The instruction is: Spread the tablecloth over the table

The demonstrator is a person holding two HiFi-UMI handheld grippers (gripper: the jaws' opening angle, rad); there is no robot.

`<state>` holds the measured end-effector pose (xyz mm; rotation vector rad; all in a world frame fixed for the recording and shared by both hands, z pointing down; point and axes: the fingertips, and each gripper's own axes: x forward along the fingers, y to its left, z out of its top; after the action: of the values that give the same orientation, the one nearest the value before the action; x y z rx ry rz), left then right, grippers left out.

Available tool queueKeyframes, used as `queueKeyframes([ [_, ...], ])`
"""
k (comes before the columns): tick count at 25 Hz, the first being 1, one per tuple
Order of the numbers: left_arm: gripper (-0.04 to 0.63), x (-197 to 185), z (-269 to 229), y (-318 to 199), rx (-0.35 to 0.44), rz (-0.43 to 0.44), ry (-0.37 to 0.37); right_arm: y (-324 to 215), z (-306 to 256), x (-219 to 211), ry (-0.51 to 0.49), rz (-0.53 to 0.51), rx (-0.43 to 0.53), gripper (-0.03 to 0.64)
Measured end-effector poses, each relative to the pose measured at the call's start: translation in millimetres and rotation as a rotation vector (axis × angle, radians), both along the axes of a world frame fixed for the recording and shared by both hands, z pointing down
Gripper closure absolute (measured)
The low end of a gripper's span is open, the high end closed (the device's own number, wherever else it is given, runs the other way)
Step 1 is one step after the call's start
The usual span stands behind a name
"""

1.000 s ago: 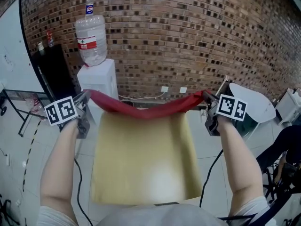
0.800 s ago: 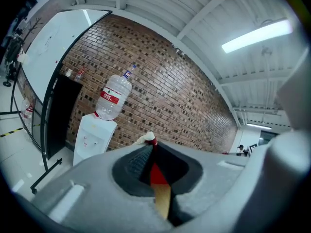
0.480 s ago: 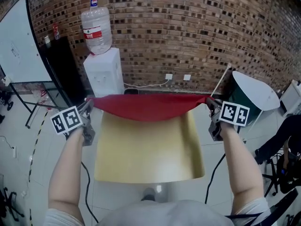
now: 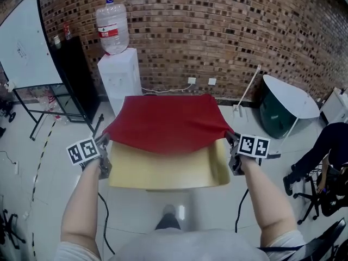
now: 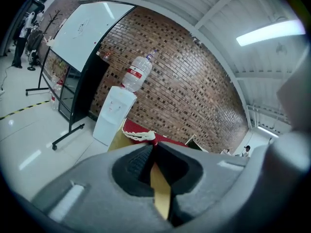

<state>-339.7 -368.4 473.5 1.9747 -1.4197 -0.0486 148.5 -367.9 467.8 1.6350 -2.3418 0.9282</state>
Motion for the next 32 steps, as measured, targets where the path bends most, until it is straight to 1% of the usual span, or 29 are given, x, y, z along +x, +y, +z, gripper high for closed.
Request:
queueKeyframes([
  [3,0.584,1,24,24,-0.034,-0.006,0.014,23,24,2,0.004,0.011,-0.039,0.61],
  [6,0.584,-1,46,44,-0.062,0.004,0.002,47,47,3,0.009,0.036,-0.068,0.609],
  [10,0.583,-5,67,67,-0.09,-0.007,0.018,70,73,13,-0.008,0.088,-0.112,0.609],
  [14,0.583,-7,79,85,-0.099,-0.018,0.032,86,92,17,0.001,0.098,-0.143,0.609],
  [16,0.583,-7,81,91,-0.1,-0.01,0.023,92,96,18,0.004,0.098,-0.147,0.609],
  [18,0.583,-7,85,99,-0.105,-0.002,0.0,98,100,18,0.012,0.095,-0.153,0.609],
  [21,0.583,-5,97,114,-0.127,0.006,-0.03,110,110,22,0.027,0.09,-0.169,0.609],
  [24,0.583,-2,108,125,-0.152,-0.001,-0.038,120,122,27,0.02,0.093,-0.194,0.609],
  [29,0.583,0,125,141,-0.18,-0.014,0.0,139,146,31,0.006,0.101,-0.249,0.609],
  [32,0.583,-3,134,148,-0.2,-0.029,0.004,147,153,32,-0.007,0.108,-0.263,0.609],
])
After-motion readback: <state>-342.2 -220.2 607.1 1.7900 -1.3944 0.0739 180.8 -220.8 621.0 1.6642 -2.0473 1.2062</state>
